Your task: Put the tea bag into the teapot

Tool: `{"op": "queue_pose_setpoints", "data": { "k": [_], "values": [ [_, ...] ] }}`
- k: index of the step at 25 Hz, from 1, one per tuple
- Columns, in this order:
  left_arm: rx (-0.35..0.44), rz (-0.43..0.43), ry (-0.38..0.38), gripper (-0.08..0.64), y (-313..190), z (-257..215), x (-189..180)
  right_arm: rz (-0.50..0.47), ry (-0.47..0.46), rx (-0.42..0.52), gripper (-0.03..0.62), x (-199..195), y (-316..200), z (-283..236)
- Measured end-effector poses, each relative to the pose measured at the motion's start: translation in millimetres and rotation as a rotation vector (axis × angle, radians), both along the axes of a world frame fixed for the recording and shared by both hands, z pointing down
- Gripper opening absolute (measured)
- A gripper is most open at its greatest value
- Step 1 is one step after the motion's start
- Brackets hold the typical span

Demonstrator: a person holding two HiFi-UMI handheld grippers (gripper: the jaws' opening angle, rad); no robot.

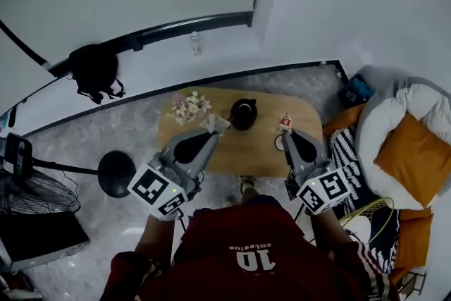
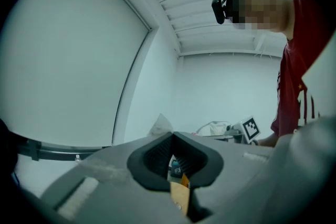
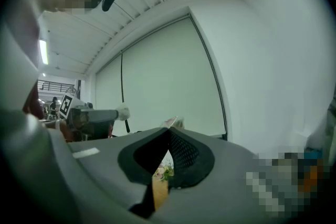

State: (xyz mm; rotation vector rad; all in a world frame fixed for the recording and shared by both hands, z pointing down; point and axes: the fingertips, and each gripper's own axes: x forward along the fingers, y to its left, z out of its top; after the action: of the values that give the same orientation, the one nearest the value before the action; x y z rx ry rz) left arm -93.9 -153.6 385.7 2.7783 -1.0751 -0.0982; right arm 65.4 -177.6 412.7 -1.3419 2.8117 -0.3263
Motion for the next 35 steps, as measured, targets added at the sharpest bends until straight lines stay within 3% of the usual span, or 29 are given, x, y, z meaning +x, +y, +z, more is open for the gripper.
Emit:
{"op": "queue_pose_setpoints", "data": {
  "k": [7, 13, 35],
  "values": [
    [-0.012, -0.004, -0.026, 0.003, -40, 16, 13, -0.017, 0.034, -0.085, 0.002, 9, -59, 59],
    [-0.067, -0.064, -0.012, 0.003, -68, 31, 14, -0.026, 0.063, -0.167, 0.002, 12, -103, 129],
    [-0.177, -0.206, -0.092, 0.003, -133, 59, -6, -0.123, 0.241, -0.449, 0.002, -34, -211, 366]
  ]
}}
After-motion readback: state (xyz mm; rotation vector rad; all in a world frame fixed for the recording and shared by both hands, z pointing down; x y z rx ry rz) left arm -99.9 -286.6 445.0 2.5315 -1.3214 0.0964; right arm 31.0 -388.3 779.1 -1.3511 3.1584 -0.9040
